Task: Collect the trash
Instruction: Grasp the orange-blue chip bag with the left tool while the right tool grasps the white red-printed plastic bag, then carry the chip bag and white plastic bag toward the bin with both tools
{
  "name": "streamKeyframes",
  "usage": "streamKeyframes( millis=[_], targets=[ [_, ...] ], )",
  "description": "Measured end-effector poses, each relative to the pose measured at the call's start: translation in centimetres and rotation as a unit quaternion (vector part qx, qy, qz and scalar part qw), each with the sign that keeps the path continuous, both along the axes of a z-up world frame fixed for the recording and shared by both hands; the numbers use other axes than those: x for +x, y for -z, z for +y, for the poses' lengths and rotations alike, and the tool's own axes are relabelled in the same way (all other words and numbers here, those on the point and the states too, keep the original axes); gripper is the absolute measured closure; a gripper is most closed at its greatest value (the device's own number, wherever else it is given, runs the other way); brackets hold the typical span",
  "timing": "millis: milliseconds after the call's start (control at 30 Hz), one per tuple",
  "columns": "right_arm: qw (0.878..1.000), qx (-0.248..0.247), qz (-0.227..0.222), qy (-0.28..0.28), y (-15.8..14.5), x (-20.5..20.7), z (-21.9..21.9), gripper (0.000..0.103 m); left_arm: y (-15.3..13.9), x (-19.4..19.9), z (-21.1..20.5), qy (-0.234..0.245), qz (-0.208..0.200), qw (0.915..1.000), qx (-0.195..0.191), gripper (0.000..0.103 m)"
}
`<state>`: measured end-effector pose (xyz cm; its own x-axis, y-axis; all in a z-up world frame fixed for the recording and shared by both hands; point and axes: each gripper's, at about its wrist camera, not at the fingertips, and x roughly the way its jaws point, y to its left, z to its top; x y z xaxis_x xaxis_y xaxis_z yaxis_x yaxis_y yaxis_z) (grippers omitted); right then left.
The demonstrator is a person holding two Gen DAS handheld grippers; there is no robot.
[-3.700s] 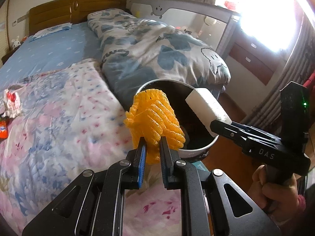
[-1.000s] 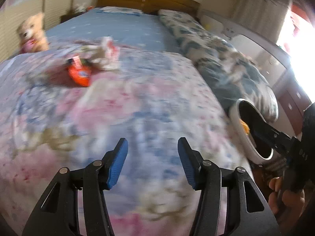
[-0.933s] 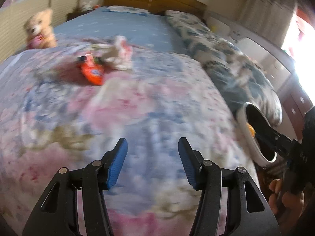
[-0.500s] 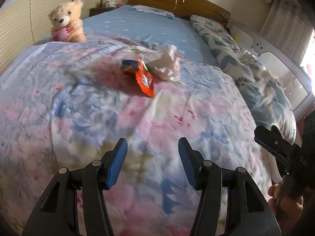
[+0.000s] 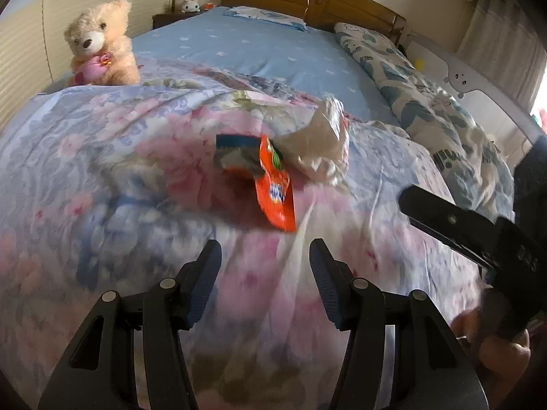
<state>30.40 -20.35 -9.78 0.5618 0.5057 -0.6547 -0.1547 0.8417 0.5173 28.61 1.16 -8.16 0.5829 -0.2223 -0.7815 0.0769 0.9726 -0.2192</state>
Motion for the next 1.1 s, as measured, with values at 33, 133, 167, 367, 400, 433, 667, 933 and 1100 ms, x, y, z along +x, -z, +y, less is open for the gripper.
streamKeyframes(
  millis=[33, 133, 167, 367, 400, 433, 667, 933, 1100],
  targets=[
    [1.000, 0.006, 0.002, 0.000, 0.1, 0.8, 0.2, 0.025, 0.0, 0.3, 0.0, 0.000, -0.001, 1.0000, -0.002, 0.049],
    [1.000, 0.021, 0.011, 0.002, 0.6, 3.0, 0.8, 0.030, 0.1, 1.6, 0.2, 0.000, -0.002, 1.0000, -0.004, 0.049],
    [1.000, 0.027, 0.014, 0.003, 0.7, 3.7, 1.0, 0.031, 0.2, 2.0, 0.2, -0.003, -0.002, 1.0000, -0.002, 0.050],
    [0.999, 0.039, 0.028, -0.003, 1.8, 6.9, 2.4, 0.049, 1.2, 3.2, 0.7, -0.005, 0.015, 0.9994, -0.032, 0.091],
    [0.999, 0.037, 0.033, -0.004, 2.1, 7.3, 2.6, 0.057, 1.3, 3.2, 0.7, -0.005, 0.016, 0.9992, -0.035, 0.096],
    [0.999, 0.038, 0.037, -0.007, 2.4, 7.5, 2.8, 0.061, 1.4, 3.2, 0.7, -0.004, 0.017, 0.9991, -0.037, 0.098],
    [0.999, 0.039, 0.028, -0.012, 2.3, 5.2, 2.3, 0.083, 0.2, 1.0, 0.5, 0.010, -0.012, 0.9990, -0.042, 0.102],
    [0.999, 0.041, 0.003, 0.009, 0.3, -1.1, -1.3, 0.083, -1.2, -3.5, -1.0, 0.036, -0.027, 0.9983, -0.038, 0.102],
    [0.999, 0.023, -0.013, 0.027, -0.7, -5.4, -3.6, 0.083, -1.5, -6.8, -3.2, 0.058, -0.029, 0.9972, -0.036, 0.102]
  ],
)
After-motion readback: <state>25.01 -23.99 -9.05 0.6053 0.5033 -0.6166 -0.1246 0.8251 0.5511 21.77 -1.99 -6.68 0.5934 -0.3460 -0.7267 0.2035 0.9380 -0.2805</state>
